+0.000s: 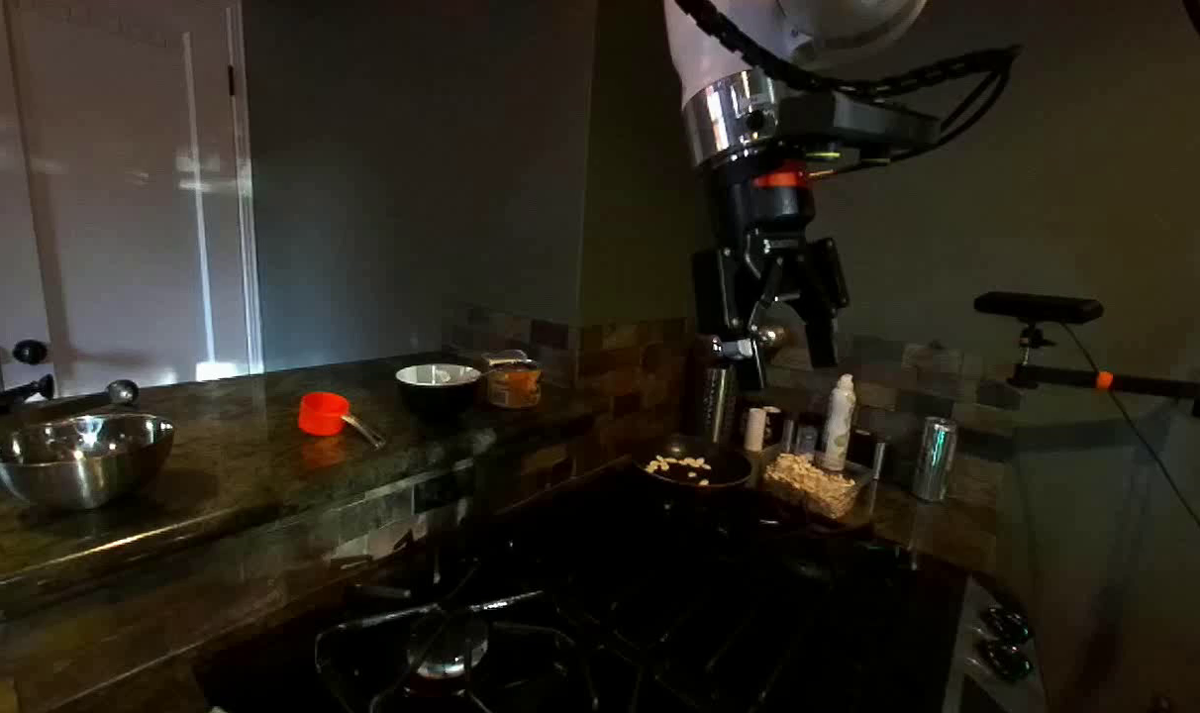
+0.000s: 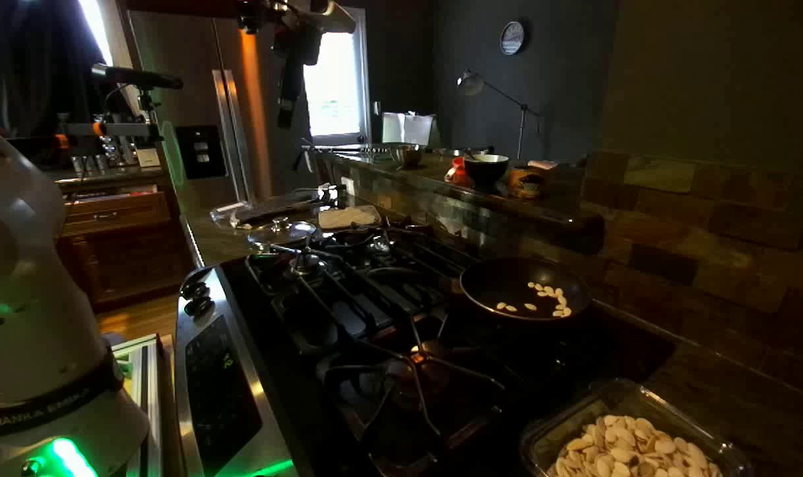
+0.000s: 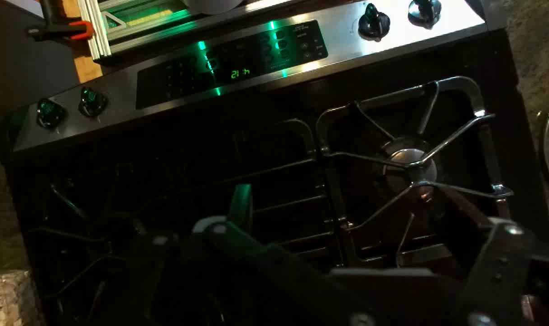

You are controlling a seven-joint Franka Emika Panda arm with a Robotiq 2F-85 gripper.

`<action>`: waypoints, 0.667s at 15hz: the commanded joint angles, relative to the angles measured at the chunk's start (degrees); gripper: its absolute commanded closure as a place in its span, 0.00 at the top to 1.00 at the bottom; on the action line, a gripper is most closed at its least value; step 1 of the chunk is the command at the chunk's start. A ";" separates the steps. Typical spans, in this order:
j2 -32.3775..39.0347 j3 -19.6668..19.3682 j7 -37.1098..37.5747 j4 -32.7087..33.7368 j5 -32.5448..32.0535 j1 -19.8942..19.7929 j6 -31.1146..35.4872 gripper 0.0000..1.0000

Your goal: Put the lid on the pan

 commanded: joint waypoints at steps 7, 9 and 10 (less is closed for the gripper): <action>6.19 2.00 -8.72 -1.90 5.34 6.71 23.64 1.00; 9.17 3.06 -11.91 -2.17 7.30 9.28 29.12 1.00; 10.01 3.57 -13.75 -2.40 7.97 10.54 30.91 1.00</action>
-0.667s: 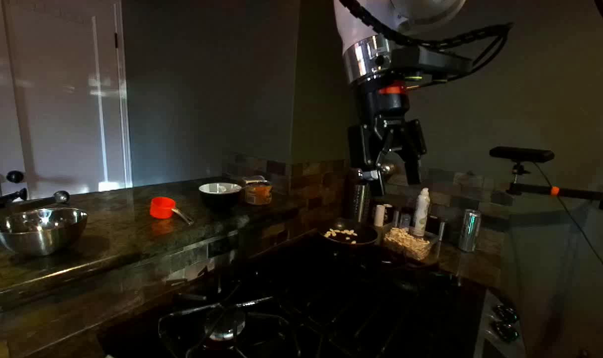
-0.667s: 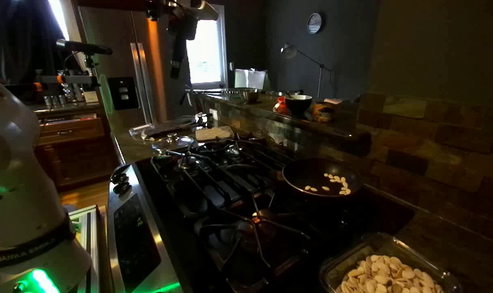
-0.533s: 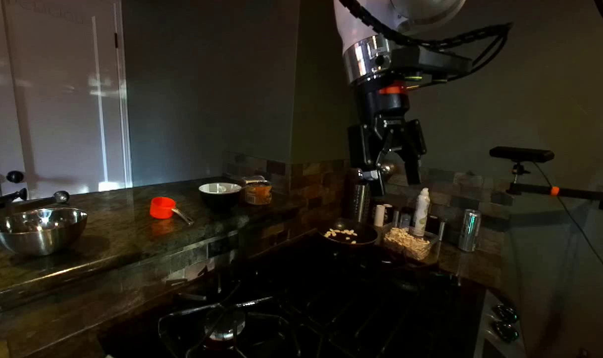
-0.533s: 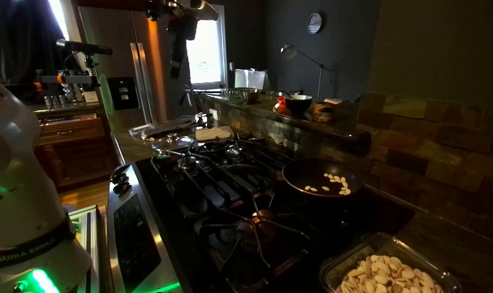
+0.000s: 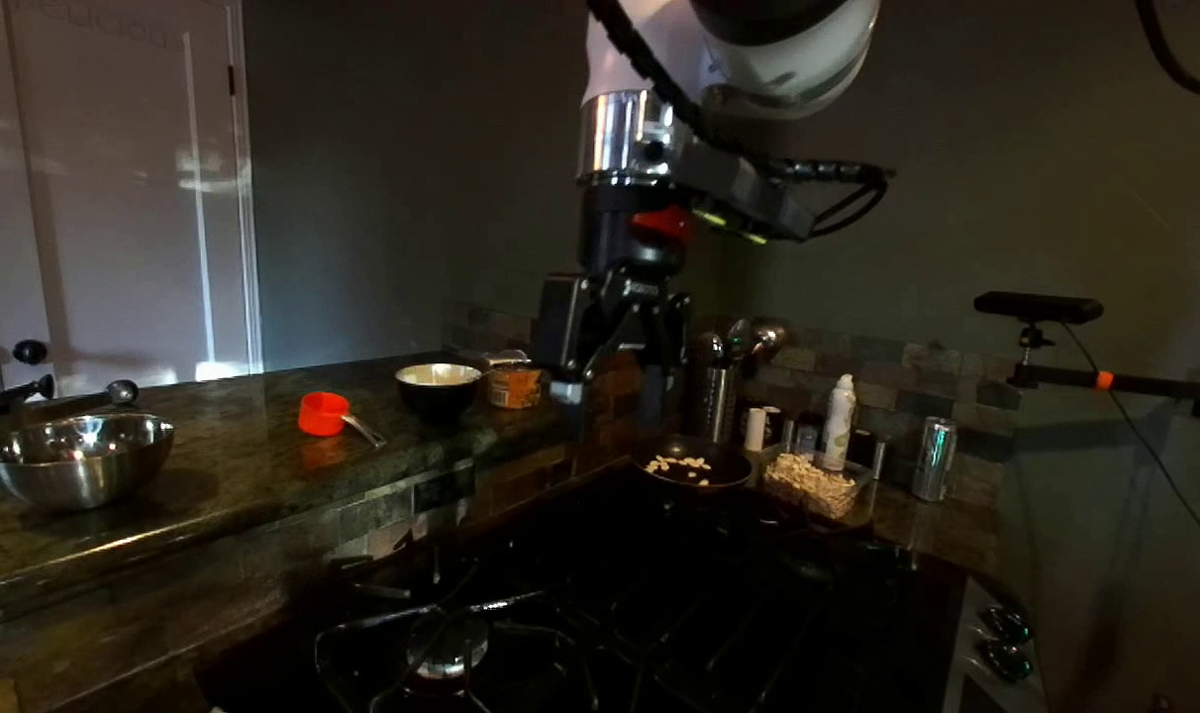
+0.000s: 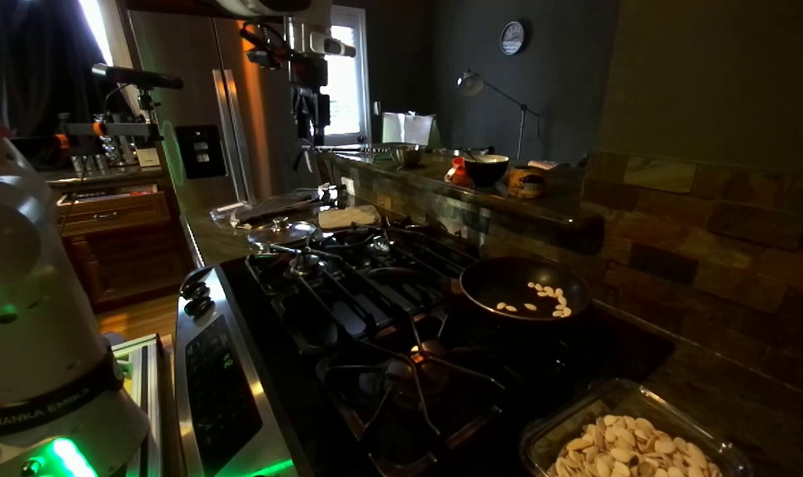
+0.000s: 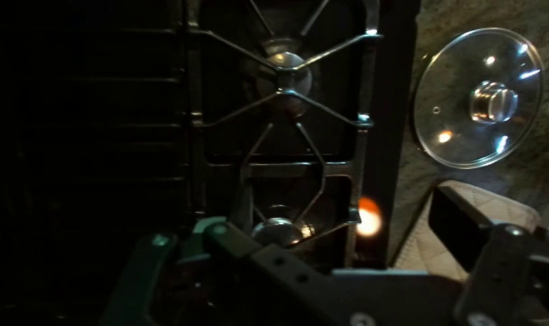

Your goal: Put the lid on the pan

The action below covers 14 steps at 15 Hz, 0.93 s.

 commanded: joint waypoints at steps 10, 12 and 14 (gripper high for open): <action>6.04 2.00 -14.74 0.03 3.07 7.61 6.03 1.00; 7.69 2.07 -24.73 0.91 3.06 8.71 7.53 1.00; 7.94 2.15 -30.48 0.49 2.76 9.18 8.96 1.00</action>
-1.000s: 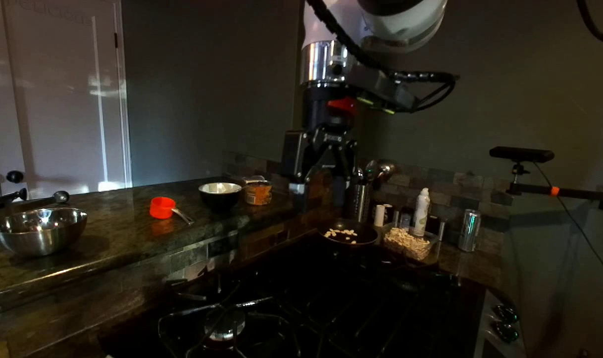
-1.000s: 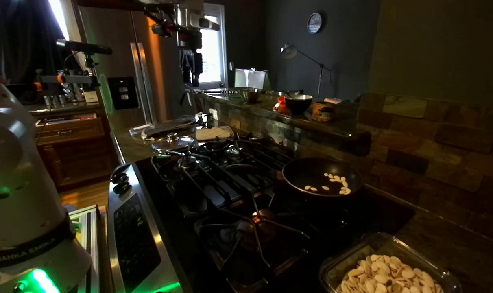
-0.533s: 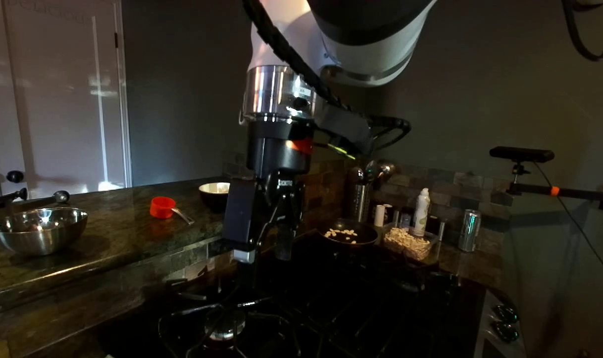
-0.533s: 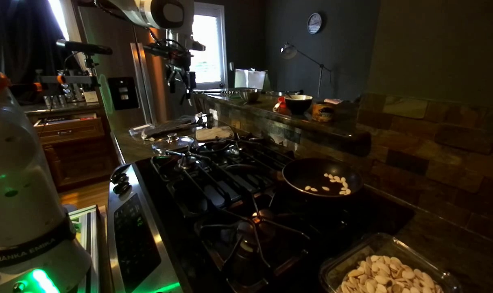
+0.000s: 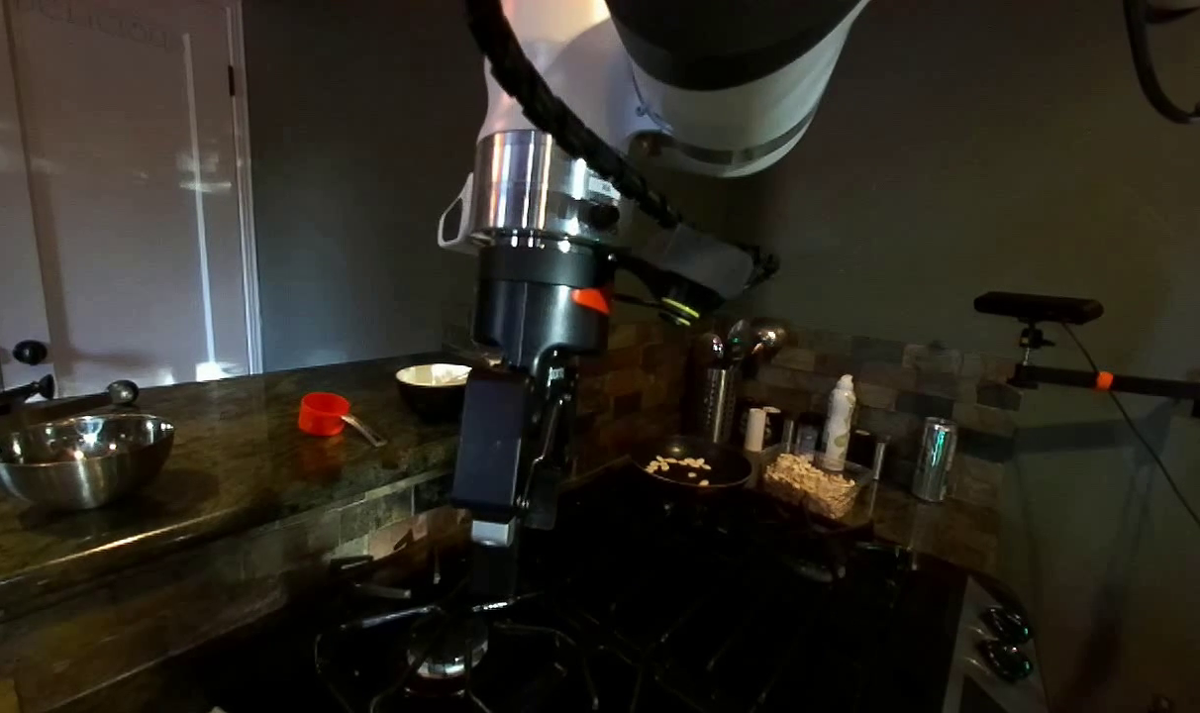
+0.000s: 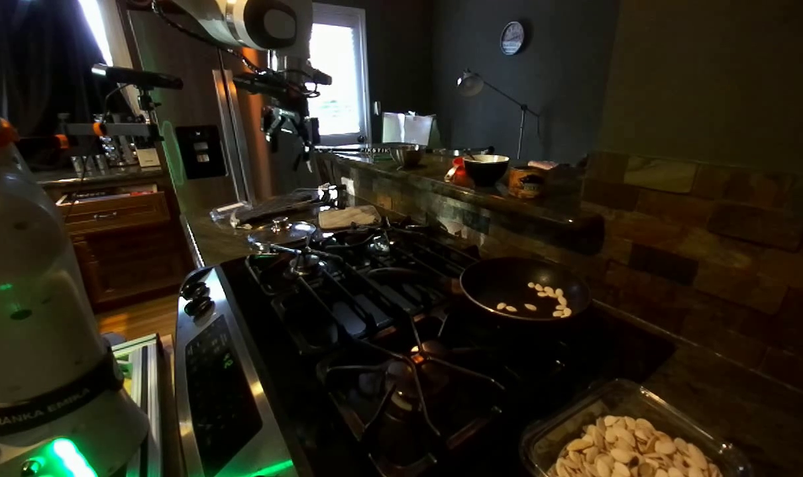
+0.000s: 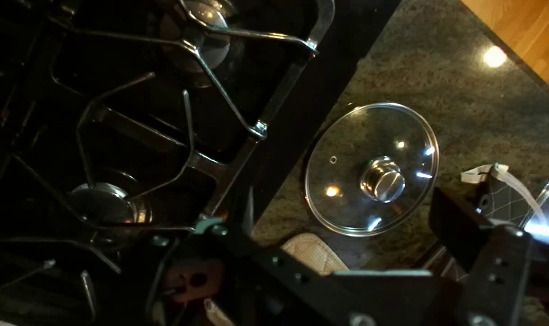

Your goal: Put the lid on the pan

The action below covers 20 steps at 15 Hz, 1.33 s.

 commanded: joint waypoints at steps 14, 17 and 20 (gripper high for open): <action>16.55 3.77 -37.93 2.70 -0.87 2.13 21.55 1.00; 19.63 4.64 -41.14 5.10 -0.82 1.98 22.60 1.00; 21.08 6.03 -50.58 6.41 1.58 0.95 23.73 1.00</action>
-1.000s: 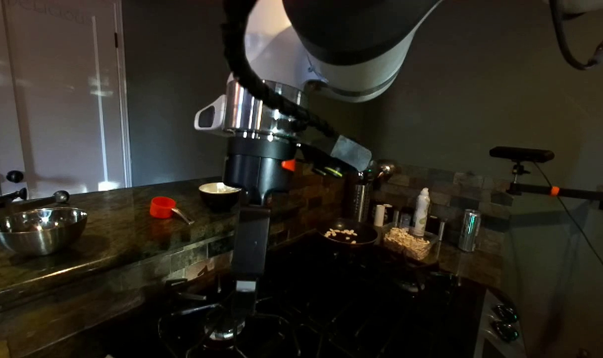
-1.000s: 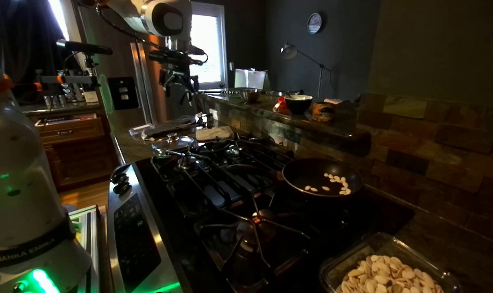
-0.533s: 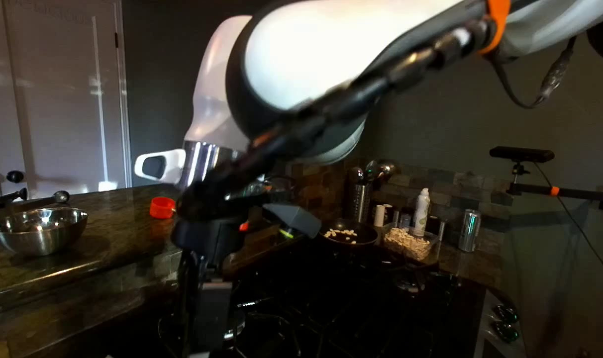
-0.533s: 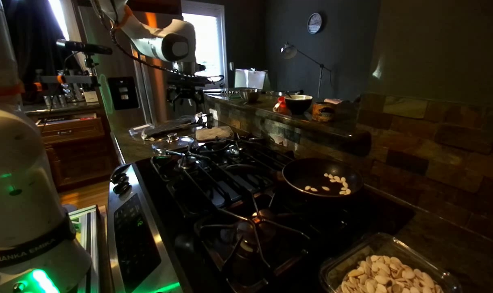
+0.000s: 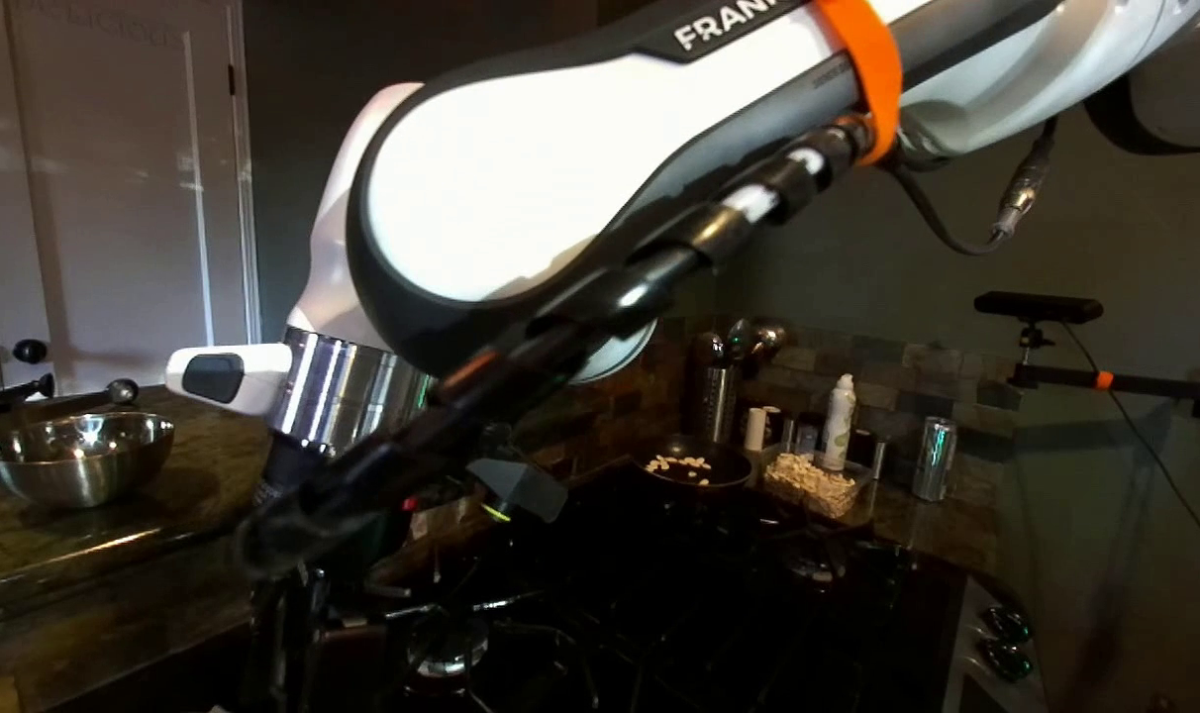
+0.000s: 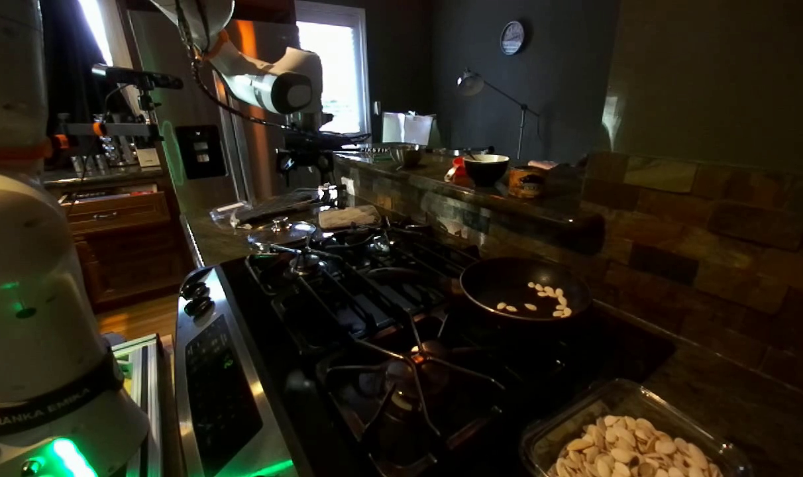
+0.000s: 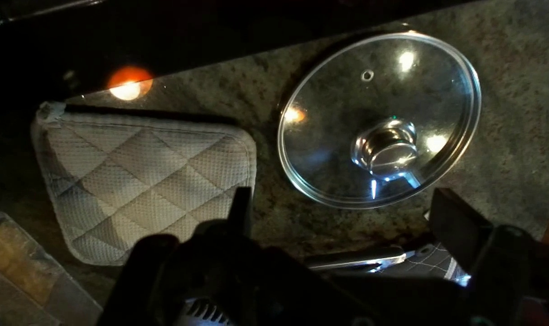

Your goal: Put the lid on the pan

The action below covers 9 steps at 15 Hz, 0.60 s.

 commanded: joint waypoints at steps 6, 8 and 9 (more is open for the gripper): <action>3.00 3.75 -30.16 -0.91 3.64 -4.19 3.41 1.00; 4.38 4.25 -37.54 -1.03 4.40 -5.05 6.00 1.00; 5.50 4.66 -40.84 -0.82 4.91 -5.27 8.08 1.00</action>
